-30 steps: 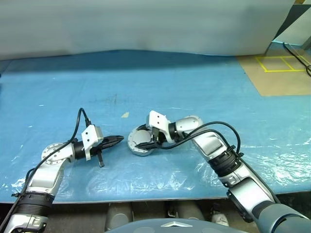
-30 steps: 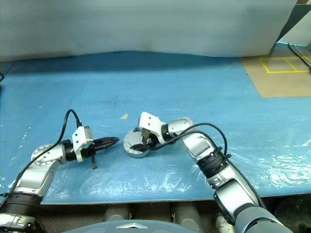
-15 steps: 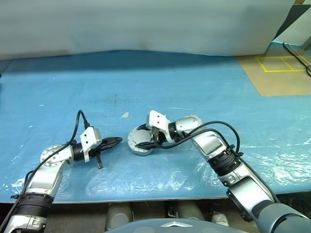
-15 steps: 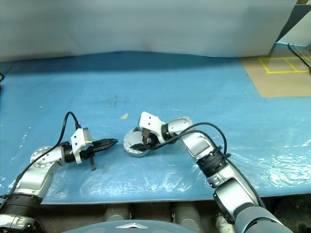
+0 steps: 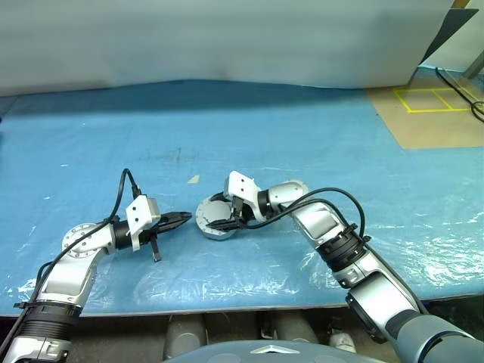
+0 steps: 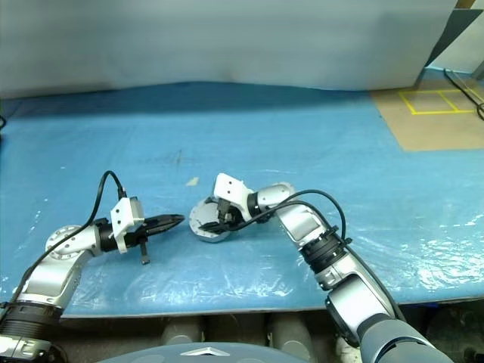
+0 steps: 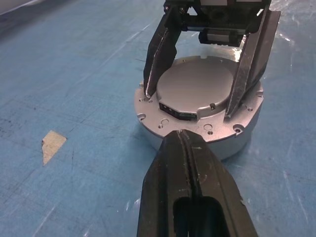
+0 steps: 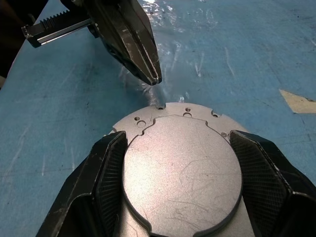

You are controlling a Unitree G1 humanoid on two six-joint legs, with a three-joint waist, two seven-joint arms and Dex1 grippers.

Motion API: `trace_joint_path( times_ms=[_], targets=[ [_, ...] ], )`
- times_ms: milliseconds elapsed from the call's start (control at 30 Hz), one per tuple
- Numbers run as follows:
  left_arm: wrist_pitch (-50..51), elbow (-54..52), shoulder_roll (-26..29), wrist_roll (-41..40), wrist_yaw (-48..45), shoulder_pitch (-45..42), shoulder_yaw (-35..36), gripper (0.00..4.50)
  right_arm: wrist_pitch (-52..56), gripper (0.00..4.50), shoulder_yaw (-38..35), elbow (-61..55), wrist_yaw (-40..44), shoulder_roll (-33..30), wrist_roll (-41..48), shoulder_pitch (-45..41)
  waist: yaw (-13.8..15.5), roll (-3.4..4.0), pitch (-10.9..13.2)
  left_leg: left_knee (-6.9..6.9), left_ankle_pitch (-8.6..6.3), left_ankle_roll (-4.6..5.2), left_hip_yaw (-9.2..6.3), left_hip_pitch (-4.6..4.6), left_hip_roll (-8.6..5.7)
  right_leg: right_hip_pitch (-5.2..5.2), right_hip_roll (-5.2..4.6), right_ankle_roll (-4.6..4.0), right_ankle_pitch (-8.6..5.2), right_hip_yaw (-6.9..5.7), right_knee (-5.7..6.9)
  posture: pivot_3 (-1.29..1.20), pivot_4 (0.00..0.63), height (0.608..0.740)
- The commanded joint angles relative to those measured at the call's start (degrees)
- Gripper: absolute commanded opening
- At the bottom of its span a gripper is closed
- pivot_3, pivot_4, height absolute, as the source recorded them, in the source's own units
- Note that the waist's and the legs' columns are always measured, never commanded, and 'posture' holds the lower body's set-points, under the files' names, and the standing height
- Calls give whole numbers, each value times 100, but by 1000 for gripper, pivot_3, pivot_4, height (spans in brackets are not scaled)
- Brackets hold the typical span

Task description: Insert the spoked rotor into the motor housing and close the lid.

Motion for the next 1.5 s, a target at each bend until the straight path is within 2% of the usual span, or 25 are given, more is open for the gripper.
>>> trace_joint_path(
  times_ms=[33, 433, 667, 833, 1200, 1367, 1500],
  targets=[
    [41, -163, 67, 4, 33, -91, 40, 0, -40, 2988, 60, 210, 47, -126, -137, 33, 0, 0, 0, 0, 0, 0, 0, 0, 0, 1, 0, 0, 0, 0, 0, 0, 150, 740],
    [-88, 76, 15, 60, -22, -93, 21, 0, -772, 2988, 225, 1380, -37, -64, -433, -63, 4, 6, -4, -3, 7, -6, 5, 27, 15, 23, -2, -6, 3, 1, -1, 0, 150, 740],
    [-53, 16, -31, 85, 28, -76, -12, 0, -1555, 2988, 264, 2368, -19, 70, -541, -184, 0, 31, -28, -11, 19, -15, 111, 48, 77, 24, -1, -19, 10, 5, 1, 0, 150, 740],
    [-72, 47, -12, 68, 13, -55, 6, 0, -1893, 2988, 251, 2912, 15, 172, -560, -299, -2, 33, -61, -36, 25, -24, 120, 63, 77, 25, -3, -20, 11, 10, 0, 0, 150, 740],
    [-60, -5, 15, 25, -4, 23, 54, 0, -1914, 2988, 187, 2909, 374, -42, -544, -348, 22, 43, -73, -58, 28, -8, 124, 52, 78, 16, -6, -21, 10, 12, -19, 0, 150, 740],
    [239, -79, -48, 27, 122, -78, -34, 0, -2241, 2988, 215, 3151, 282, -82, -657, -175, 20, 42, -79, -64, 34, -12, 128, 46, 78, 15, -7, -21, 10, 12, -33, 0, 150, 740],
    [937, -186, -145, -545, 92, -191, 152, 0, -2576, 2988, 222, 3473, 160, -57, -727, -94, 25, 51, -110, -74, 32, -9, 131, 52, 76, 16, -10, -20, 9, 12, -36, 0, 150, 740]
  ],
)
